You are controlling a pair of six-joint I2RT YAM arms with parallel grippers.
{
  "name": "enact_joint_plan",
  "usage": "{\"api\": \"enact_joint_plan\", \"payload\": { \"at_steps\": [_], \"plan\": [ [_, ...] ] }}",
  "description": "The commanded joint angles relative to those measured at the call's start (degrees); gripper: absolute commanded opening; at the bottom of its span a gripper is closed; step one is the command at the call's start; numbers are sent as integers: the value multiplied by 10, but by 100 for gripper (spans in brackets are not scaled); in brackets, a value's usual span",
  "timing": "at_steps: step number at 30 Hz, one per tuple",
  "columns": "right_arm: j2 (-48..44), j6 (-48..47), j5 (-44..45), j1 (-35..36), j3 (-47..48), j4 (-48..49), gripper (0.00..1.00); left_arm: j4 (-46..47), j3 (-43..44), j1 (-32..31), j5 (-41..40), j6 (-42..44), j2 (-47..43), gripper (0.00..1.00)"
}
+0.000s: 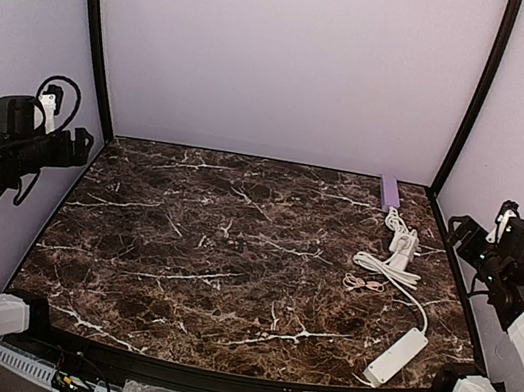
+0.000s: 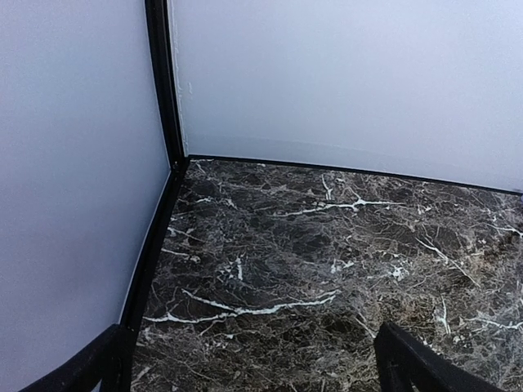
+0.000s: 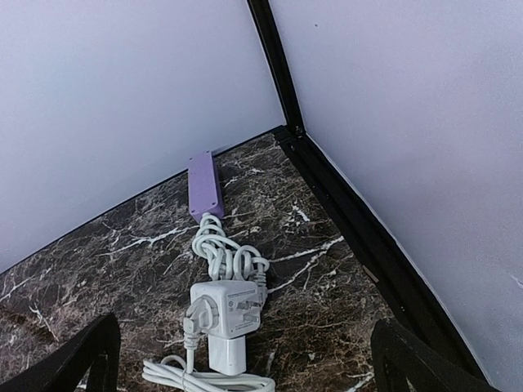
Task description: Pull the plug off the socket
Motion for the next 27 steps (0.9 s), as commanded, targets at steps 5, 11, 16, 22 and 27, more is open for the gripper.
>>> {"api": "enact_joint_plan", "payload": {
  "at_steps": [5,11,16,22,27],
  "plan": [
    [14,24,24,-2,11,-21,99,6,-26,1,-28,16,-22,99],
    [-4,4,-8,-2,27,-41,99,7,-26,0,47,19,21,99],
    [53,11,-4,1,94,-129,99,-1,33,-57,63,9,76,99],
    [184,23,96,86,189,-256,92,-2,161,-115,107,-17,179,99],
    [251,30,91,107,209,-280,90,19,194,-119,133,-15,241,99]
  ]
}}
